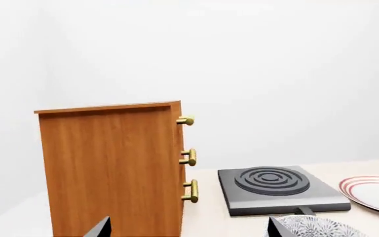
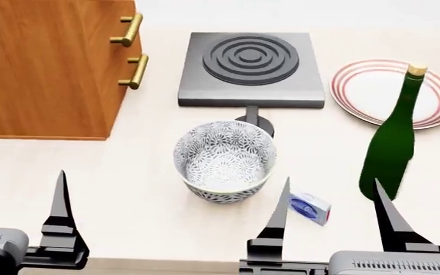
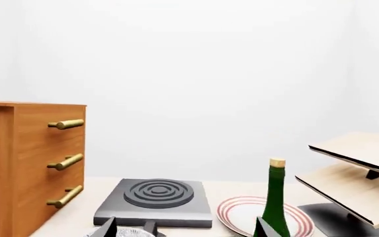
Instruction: Put the bowl on the top of the cabinet.
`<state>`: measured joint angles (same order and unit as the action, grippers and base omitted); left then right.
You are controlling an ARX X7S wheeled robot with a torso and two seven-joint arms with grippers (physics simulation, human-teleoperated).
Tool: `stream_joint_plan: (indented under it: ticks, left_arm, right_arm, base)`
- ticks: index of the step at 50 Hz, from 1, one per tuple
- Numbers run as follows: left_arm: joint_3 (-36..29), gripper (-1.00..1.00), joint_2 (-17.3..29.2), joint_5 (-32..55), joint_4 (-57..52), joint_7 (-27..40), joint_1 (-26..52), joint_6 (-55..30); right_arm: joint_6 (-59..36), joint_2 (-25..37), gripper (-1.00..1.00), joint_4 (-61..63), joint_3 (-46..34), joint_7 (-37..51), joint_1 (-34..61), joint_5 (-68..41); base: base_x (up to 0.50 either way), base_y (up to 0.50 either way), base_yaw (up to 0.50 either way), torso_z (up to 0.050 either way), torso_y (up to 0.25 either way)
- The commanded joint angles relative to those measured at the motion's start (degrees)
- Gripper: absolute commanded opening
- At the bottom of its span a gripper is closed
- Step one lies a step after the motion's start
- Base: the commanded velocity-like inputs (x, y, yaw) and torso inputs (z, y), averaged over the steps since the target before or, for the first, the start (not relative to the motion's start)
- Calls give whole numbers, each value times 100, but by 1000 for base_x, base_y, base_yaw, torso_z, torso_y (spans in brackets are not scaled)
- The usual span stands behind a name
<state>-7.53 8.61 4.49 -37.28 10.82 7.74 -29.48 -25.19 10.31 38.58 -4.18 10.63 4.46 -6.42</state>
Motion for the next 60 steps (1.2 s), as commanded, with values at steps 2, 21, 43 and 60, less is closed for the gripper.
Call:
stream_joint_plan:
  ticks: [2,21,43,60]
  left_arm:
    - [-16,100,54,67,-50,60,-12,-9]
    - [-15,100,134,153,-133,156,-53,-20]
    - [60,100,216,305,-168,231,-142,79]
    - [40,100,284,366,-279,299,-132,25]
  right_arm:
    - [40,41,100,25,-30,55,-21,-37]
    - [49,166,100,26,-140,184,-21,-149]
    - [80,256,100,63,-262,335,-41,-216]
    - [60,343,100,95,-349,419,-27,-236]
  base:
    - [0,500,0,0,0]
    - [0,288,0,0,0]
    - [0,419,0,0,0]
    - [0,266,0,0,0]
